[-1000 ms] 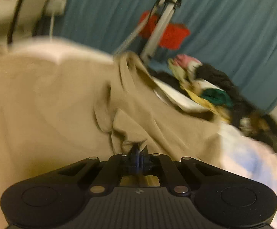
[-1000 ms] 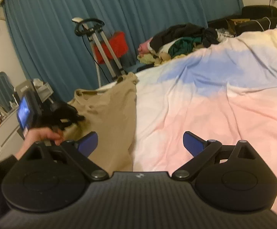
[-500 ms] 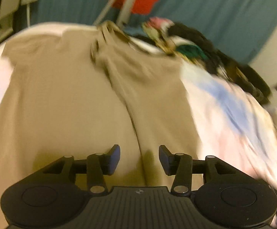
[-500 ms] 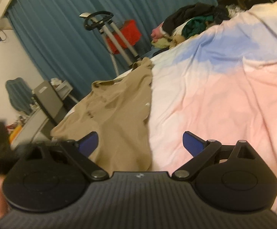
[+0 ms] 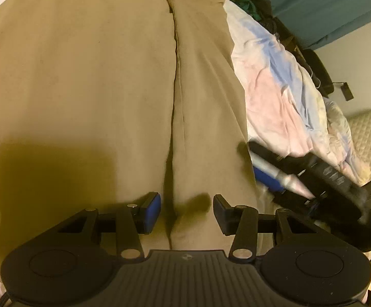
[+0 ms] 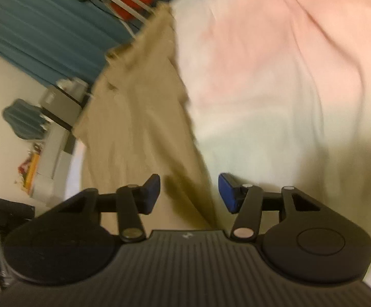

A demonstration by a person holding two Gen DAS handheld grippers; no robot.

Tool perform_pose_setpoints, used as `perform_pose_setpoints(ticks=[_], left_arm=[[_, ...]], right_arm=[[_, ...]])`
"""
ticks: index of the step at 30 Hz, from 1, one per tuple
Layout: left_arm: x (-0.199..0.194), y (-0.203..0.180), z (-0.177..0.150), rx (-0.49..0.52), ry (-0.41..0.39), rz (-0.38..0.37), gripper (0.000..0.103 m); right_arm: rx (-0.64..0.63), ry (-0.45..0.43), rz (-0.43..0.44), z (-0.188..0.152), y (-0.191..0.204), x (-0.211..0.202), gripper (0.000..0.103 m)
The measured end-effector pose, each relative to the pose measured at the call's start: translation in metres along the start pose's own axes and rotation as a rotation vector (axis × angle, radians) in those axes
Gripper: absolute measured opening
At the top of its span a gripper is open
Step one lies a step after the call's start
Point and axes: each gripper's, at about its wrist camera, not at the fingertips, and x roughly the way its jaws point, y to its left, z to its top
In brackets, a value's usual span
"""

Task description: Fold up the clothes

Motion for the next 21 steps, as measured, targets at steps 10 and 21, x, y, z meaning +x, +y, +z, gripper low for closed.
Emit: perform_pose_setpoints(ticks=[10,21], left_arm=[[0.007,0.005,-0.009,0.025,0.048,-0.023,0.015],[-0.021,0.014,-0.017,0.027,0.001,-0.018,0.006]], right_arm=[[0.099,-0.031,-0.024,-0.030,0.000,-0.019,0.052],[0.099,0.045,-0.054,-0.052,0.008,-0.028,0.051]])
